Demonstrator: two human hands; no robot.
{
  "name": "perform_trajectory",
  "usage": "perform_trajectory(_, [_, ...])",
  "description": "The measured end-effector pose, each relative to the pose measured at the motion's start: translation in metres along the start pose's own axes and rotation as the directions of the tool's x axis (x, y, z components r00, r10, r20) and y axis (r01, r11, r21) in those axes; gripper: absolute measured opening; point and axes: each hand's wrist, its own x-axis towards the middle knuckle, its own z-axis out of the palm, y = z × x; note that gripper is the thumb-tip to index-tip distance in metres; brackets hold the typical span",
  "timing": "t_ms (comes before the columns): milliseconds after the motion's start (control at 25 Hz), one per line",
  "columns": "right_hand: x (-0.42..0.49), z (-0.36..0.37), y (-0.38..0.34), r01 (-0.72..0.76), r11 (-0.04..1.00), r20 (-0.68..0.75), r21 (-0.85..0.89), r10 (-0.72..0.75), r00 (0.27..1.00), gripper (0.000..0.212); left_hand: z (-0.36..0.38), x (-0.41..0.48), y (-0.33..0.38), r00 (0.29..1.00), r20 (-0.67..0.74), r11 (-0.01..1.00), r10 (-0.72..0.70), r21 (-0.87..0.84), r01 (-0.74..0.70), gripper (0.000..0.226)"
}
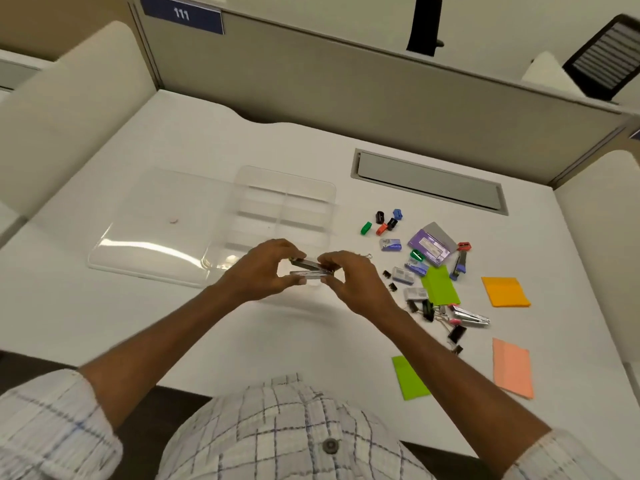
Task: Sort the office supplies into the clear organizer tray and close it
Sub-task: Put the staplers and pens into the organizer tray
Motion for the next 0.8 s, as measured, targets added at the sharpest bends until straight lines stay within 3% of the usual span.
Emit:
perform_trajectory(120, [0.024, 0.018, -0.015, 0.006, 0.99, -0.03, -0.139, -0.01, 1.0, 0.026, -0.015, 0.011, -0.024, 0.999, 0.045, 0.991, 0.0, 0.132, -0.006, 0.05])
perform_trajectory(200, [0.035, 0.027, -0.021, -0.026, 0.942, -0.029, -0.335, 0.017, 0.999, 0.01, -0.02, 0.021, -0.033, 0.996, 0.08, 0.966, 0.044, 0.251, -0.063, 0.052])
perform_trajectory(280, [0.042, 0.031, -0.021, -0.075, 0.902, -0.017, -0.425, 0.075, 0.997, 0.004, -0.019, 0.029, -0.036, 0.989, 0.117, 0.93, 0.086, 0.347, -0.121, 0.053])
perform_trajectory(480, [0.044, 0.027, -0.013, -0.093, 0.914, 0.04, -0.395, 0.118, 0.992, 0.029, -0.011, 0.029, -0.044, 0.987, 0.122, 0.875, 0.107, 0.459, -0.152, 0.056])
perform_trajectory(560, [0.046, 0.029, -0.01, -0.194, 0.912, -0.03, -0.36, 0.197, 0.98, 0.031, -0.01, 0.039, -0.06, 0.963, 0.224, 0.864, 0.147, 0.445, -0.235, 0.053])
perform_trajectory(680, [0.029, 0.021, 0.007, -0.248, 0.92, -0.141, -0.303, 0.214, 0.967, 0.03, -0.01, 0.035, -0.06, 0.958, 0.218, 0.865, 0.187, 0.426, -0.266, 0.041])
perform_trajectory(800, [0.011, 0.02, 0.029, -0.367, 0.922, -0.219, -0.127, 0.334, 0.917, 0.032, -0.008, 0.034, -0.055, 0.966, 0.176, 0.909, 0.189, 0.34, -0.24, 0.033])
